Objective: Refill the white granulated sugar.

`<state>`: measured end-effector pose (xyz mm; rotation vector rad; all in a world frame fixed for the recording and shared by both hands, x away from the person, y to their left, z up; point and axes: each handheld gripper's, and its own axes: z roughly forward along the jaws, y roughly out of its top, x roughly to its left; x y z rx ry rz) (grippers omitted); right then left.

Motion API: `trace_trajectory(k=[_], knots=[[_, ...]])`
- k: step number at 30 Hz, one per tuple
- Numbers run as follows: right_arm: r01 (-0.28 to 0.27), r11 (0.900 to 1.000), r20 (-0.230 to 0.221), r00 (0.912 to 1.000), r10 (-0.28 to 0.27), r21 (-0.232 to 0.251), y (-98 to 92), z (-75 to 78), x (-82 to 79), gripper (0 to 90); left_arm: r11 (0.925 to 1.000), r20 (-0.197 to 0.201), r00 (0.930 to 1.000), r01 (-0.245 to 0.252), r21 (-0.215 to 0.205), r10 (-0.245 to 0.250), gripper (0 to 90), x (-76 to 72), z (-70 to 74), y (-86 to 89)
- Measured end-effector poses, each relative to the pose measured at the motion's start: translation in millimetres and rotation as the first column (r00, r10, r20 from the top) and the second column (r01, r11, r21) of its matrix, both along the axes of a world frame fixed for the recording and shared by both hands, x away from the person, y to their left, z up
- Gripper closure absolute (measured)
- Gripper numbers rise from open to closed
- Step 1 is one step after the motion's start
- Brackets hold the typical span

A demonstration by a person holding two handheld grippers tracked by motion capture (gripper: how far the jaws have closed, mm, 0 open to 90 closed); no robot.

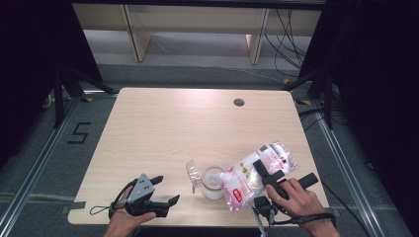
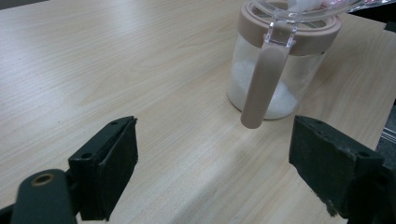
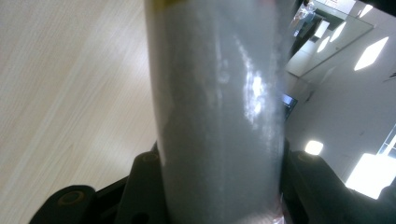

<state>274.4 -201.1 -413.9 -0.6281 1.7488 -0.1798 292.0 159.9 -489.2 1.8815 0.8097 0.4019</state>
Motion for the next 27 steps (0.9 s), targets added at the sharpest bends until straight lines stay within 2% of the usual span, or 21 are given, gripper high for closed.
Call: trace_trajectory(k=[1, 11, 12, 19, 27], knots=[[0.0, 1.0, -0.001, 1.0, 0.0, 0.014, -0.1, -0.8, 0.0, 64.0, 1.0, 0.0, 1.0, 0.0, -0.003, 0.0, 15.3, 0.1, -0.2, 0.0], [0.0, 1.0, -0.005, 1.0, 0.0, 0.024, -0.4, -2.6, 0.4, 64.2, 1.0, 0.002, 1.0, -0.003, -0.002, 0.003, 15.3, 0.5, 0.0, 0.7], [0.001, 1.0, -0.007, 1.0, -0.001, 0.025, -0.4, -2.7, 0.5, 64.2, 0.9999, 0.001, 1.0, -0.005, -0.013, 0.005, 15.3, 0.2, -0.1, -0.1], [-0.005, 1.0, -0.001, 1.0, 0.005, 0.013, -0.3, 0.1, 0.0, 64.4, 1.0, 0.004, 1.0, -0.001, -0.007, 0.001, 15.3, 0.2, -0.1, 0.0], [-0.002, 1.0, -0.003, 1.0, 0.002, 0.023, -0.2, -1.1, -0.4, 64.5, 1.0, 0.002, 1.0, -0.002, -0.004, 0.002, 15.3, 0.2, 0.1, 0.2]])
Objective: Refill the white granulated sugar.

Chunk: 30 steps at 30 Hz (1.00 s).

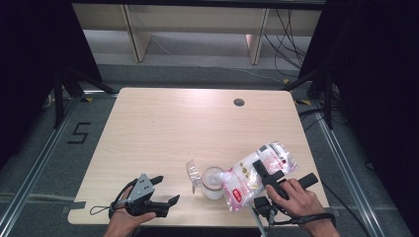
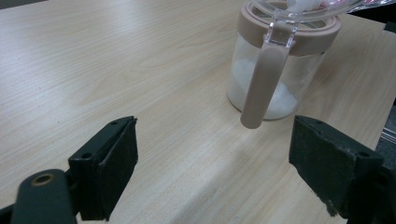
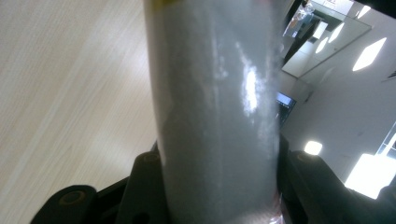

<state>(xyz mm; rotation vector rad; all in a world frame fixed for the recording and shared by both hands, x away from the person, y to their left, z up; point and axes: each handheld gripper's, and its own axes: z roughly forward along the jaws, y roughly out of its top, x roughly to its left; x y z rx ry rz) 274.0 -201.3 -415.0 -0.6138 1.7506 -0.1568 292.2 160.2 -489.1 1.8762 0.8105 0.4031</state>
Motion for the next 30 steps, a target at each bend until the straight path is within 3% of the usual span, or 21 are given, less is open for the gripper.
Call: trace_trajectory(k=[7, 9, 10, 14, 15, 16, 17, 23, 24, 30], knots=[[-0.006, 1.0, 0.002, 1.0, 0.006, -0.004, 0.2, 1.3, 0.2, 64.6, 1.0, -0.001, 1.0, 0.0, 0.001, 0.0, 15.3, 0.0, 0.0, -0.1], [-0.037, 0.998, 0.008, 0.9993, 0.037, -0.042, 1.4, 4.0, 1.9, 64.6, 1.0, 0.002, 1.0, 0.0, -0.002, 0.0, 15.3, 0.0, 0.0, -0.1], [-0.013, 1.0, 0.003, 0.9999, 0.013, -0.013, 0.7, 2.4, 0.2, 64.6, 1.0, 0.001, 1.0, -0.006, 0.006, 0.006, 15.3, -0.7, 0.6, 0.1], [-0.005, 1.0, 0.004, 1.0, 0.005, 0.001, 0.3, 1.3, -0.3, 64.7, 1.0, 0.0, 1.0, 0.001, 0.001, -0.001, 15.3, 0.0, -0.1, -0.1], [-0.026, 0.999, 0.009, 0.9996, 0.027, -0.029, 0.8, 3.1, 1.3, 64.7, 1.0, -0.001, 1.0, 0.001, 0.002, -0.001, 15.3, 0.1, -0.2, -0.2], [-0.024, 0.999, 0.005, 0.9997, 0.025, -0.028, 0.8, 2.8, 1.3, 64.7, 1.0, -0.001, 1.0, 0.001, 0.001, -0.001, 15.3, 0.0, -0.2, -0.2], [-0.003, 1.0, -0.002, 1.0, 0.003, 0.005, 0.3, 0.5, -0.1, 64.7, 1.0, -0.001, 1.0, 0.0, 0.001, 0.0, 15.3, -0.1, 0.0, -0.2], [-0.027, 0.999, 0.002, 0.9996, 0.027, -0.02, 1.5, 2.9, 1.7, 64.8, 1.0, 0.0, 1.0, -0.006, 0.0, 0.006, 15.3, -0.7, 1.5, 0.6], [-0.004, 1.0, 0.0, 1.0, 0.004, 0.003, 0.1, 1.7, 0.5, 64.8, 1.0, -0.003, 1.0, -0.007, 0.0, 0.007, 15.3, -1.0, 1.4, 0.3], [0.001, 1.0, 0.0, 1.0, -0.001, 0.013, -1.1, 1.5, 0.0, 64.8, 1.0, 0.0, 1.0, -0.006, 0.0, 0.006, 15.2, -0.9, 1.2, 0.0]])
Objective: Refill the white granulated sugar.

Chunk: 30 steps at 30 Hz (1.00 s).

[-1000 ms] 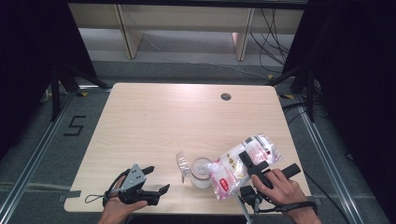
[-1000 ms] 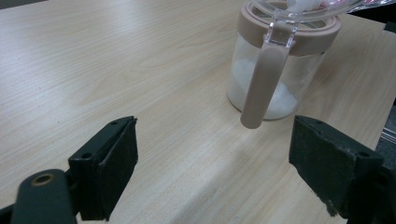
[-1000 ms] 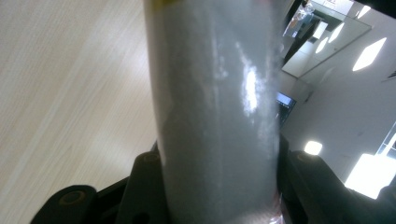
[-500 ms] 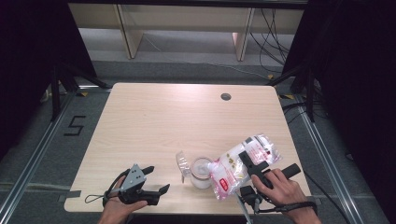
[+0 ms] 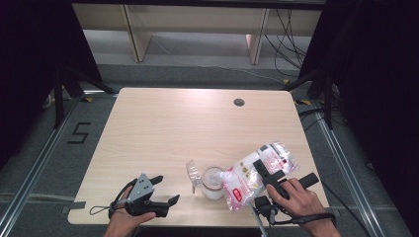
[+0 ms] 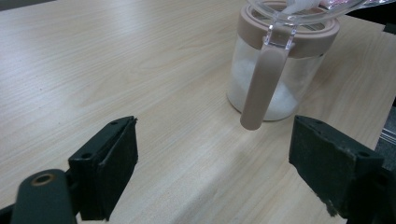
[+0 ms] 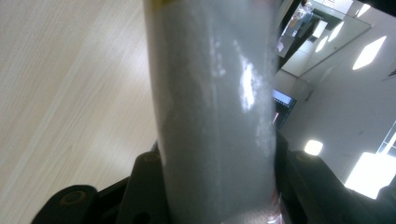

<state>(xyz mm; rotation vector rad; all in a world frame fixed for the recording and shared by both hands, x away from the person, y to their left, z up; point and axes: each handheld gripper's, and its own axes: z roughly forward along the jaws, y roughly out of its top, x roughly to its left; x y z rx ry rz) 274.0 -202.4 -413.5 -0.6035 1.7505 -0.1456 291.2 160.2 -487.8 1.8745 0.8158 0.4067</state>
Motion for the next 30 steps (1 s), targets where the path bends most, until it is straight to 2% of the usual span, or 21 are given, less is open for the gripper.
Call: trace_trajectory(k=[2, 7, 9, 10, 11, 12, 16, 18, 21, 22, 24, 27, 28, 29, 30], knots=[[-0.001, 1.0, 0.0, 1.0, 0.001, 0.001, -0.1, 0.3, 0.0, 64.8, 1.0, 0.001, 1.0, 0.003, -0.01, -0.003, 15.3, 0.6, -0.7, -0.3], [-0.005, 1.0, 0.004, 1.0, 0.005, -0.009, 0.2, 1.1, 0.1, 64.9, 1.0, 0.0, 1.0, 0.003, 0.001, -0.003, 15.3, 0.4, -0.4, 0.0], [-0.005, 1.0, 0.0, 1.0, 0.005, -0.002, 0.3, 0.6, 0.1, 64.9, 1.0, 0.0, 1.0, 0.0, 0.002, 0.0, 15.2, 0.4, -0.3, 0.3], [0.004, 1.0, -0.005, 1.0, -0.004, 0.011, -0.3, -0.8, -0.1, 64.9, 0.9999, 0.007, 1.0, 0.002, -0.01, -0.002, 15.3, 1.2, -1.3, -0.1], [-0.002, 1.0, 0.0, 1.0, 0.002, 0.002, 0.1, 0.2, 0.0, 64.9, 1.0, 0.002, 1.0, 0.001, 0.0, -0.001, 15.2, 0.6, -0.6, 0.2], [-0.002, 1.0, 0.0, 1.0, 0.002, 0.0, 0.0, 0.3, -0.1, 64.9, 1.0, 0.007, 1.0, 0.002, -0.009, -0.002, 15.3, 1.2, -1.3, -0.2], [-0.005, 1.0, 0.001, 1.0, 0.005, -0.006, 0.0, 0.9, -0.1, 65.0, 1.0, 0.0, 1.0, 0.004, -0.003, -0.004, 15.3, 0.6, -0.6, 0.0], [-0.023, 0.999, 0.003, 0.9997, 0.023, -0.022, 0.9, 2.3, 0.7, 65.1, 0.9999, 0.007, 1.0, 0.001, -0.012, -0.001, 15.2, 1.3, -1.5, -0.4], [-0.007, 1.0, 0.002, 1.0, 0.007, -0.003, -0.4, 2.4, -0.5, 65.2, 1.0, -0.001, 1.0, 0.006, 0.001, -0.006, 15.3, 1.0, -1.3, -0.3], [0.014, 1.0, -0.002, 0.9999, -0.014, 0.027, -2.2, 0.6, -1.4, 65.2, 1.0, 0.001, 1.0, 0.007, -0.003, -0.007, 15.3, 0.9, -1.4, -0.7], [-0.019, 1.0, 0.005, 0.9998, 0.019, -0.018, -0.1, 3.9, 0.3, 65.3, 1.0, -0.002, 1.0, 0.001, 0.003, -0.001, 15.3, -0.1, -0.4, -0.4], [0.002, 1.0, 0.004, 1.0, -0.002, 0.003, -1.3, 2.3, -1.0, 65.4, 1.0, 0.0, 1.0, 0.003, 0.005, -0.003, 15.2, 0.3, -0.6, 0.1], [-0.011, 1.0, 0.001, 0.9999, 0.011, -0.012, -0.3, 2.8, 0.0, 65.5, 1.0, -0.001, 1.0, 0.001, 0.006, -0.001, 15.3, 0.1, -0.4, 0.0], [-0.005, 1.0, -0.002, 1.0, 0.005, 0.001, -0.8, 1.9, -0.2, 65.5, 1.0, -0.001, 1.0, 0.001, 0.005, -0.001, 15.3, 0.2, -0.3, -0.1], [-0.016, 1.0, 0.001, 0.9999, 0.016, -0.017, 0.3, 3.0, 0.3, 65.6, 1.0, -0.003, 1.0, 0.001, 0.007, -0.001, 15.3, 0.2, -0.2, -0.1]])
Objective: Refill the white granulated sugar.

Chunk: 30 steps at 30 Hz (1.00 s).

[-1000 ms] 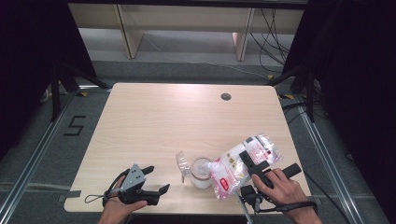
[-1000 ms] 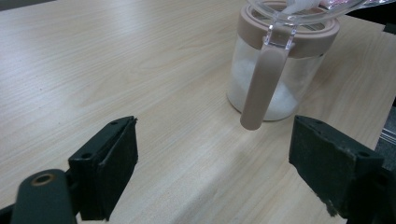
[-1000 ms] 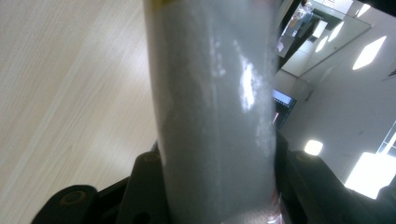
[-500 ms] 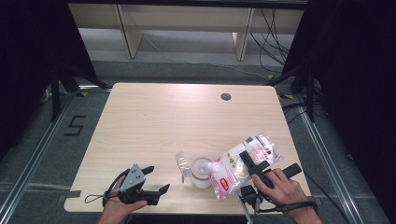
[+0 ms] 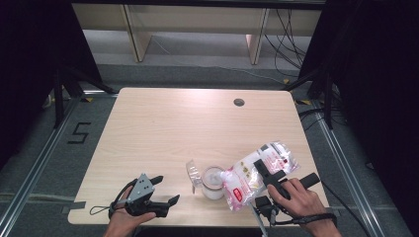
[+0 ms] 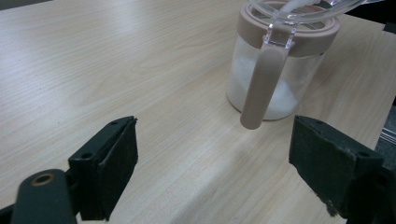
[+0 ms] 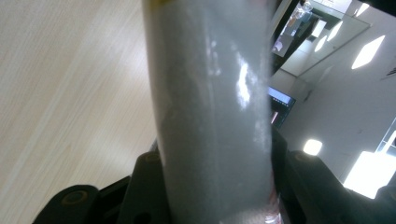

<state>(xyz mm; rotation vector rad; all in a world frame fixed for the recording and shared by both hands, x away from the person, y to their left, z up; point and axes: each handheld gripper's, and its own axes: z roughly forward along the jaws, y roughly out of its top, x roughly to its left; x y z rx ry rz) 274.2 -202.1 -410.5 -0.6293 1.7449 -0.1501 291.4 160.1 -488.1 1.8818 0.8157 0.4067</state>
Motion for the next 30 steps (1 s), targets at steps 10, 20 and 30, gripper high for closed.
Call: trace_trajectory(k=[10, 20, 30], knots=[[-0.01, 1.0, 0.0, 0.9999, 0.01, -0.002, 0.7, -0.6, 0.1, 66.2, 1.0, 0.0, 1.0, 0.006, -0.007, -0.006, 15.3, 0.7, -0.9, -0.2], [-0.01, 1.0, 0.0, 1.0, 0.01, -0.005, 1.7, -2.5, -0.1, 66.7, 1.0, 0.0, 1.0, 0.006, -0.008, -0.006, 15.3, 0.6, -0.7, -0.3], [0.004, 1.0, 0.009, 1.0, -0.004, 0.012, 0.4, -1.1, -1.6, 66.9, 0.9999, 0.0, 1.0, 0.005, -0.01, -0.005, 15.2, 0.6, -0.9, -0.5]])
